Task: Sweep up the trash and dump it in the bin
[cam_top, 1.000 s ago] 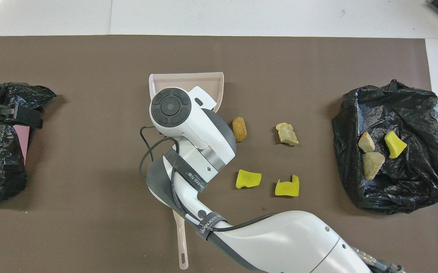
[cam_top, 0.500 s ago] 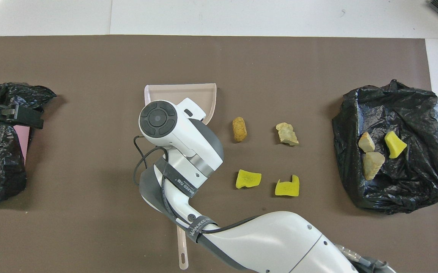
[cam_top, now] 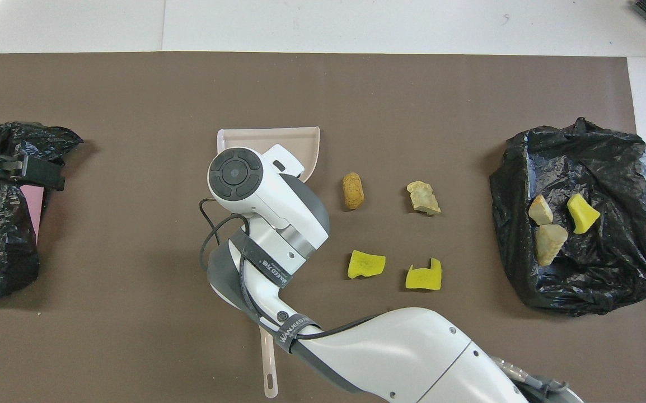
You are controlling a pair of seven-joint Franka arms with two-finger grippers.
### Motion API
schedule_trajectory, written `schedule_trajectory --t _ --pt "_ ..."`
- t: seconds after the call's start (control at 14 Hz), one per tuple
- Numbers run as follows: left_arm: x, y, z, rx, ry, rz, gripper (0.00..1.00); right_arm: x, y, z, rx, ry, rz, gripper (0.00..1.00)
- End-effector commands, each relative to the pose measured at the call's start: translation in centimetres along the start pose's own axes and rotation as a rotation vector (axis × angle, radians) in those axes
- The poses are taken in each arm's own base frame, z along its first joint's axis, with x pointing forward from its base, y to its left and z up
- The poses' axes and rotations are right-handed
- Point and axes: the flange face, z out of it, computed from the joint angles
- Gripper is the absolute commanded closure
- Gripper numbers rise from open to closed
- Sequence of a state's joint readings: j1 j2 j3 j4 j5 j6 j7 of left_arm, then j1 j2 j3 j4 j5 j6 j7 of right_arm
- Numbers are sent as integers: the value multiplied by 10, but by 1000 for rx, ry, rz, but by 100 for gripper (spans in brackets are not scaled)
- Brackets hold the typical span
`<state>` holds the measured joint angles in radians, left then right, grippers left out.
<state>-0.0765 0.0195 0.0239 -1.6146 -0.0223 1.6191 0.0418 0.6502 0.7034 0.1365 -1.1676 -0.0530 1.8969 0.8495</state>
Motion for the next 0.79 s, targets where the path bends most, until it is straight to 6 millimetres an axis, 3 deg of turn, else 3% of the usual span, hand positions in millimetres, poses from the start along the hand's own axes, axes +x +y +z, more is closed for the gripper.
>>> schedule_trajectory --t 0.0,0.29,0.5,0.71 --pt "9 16 16 8 3 33 0 -60 10 -9 -38 -50 -2 0" --pt "29 61 48 13 -7 86 0 -147 13 6 -96 -81 -113 0" --pt "40 103 74 17 -1 89 0 -197 21 20 -64 -117 -139 0" --pt "49 160 113 27 -1 56 0 -240 31 38 -15 -70 -176 0"
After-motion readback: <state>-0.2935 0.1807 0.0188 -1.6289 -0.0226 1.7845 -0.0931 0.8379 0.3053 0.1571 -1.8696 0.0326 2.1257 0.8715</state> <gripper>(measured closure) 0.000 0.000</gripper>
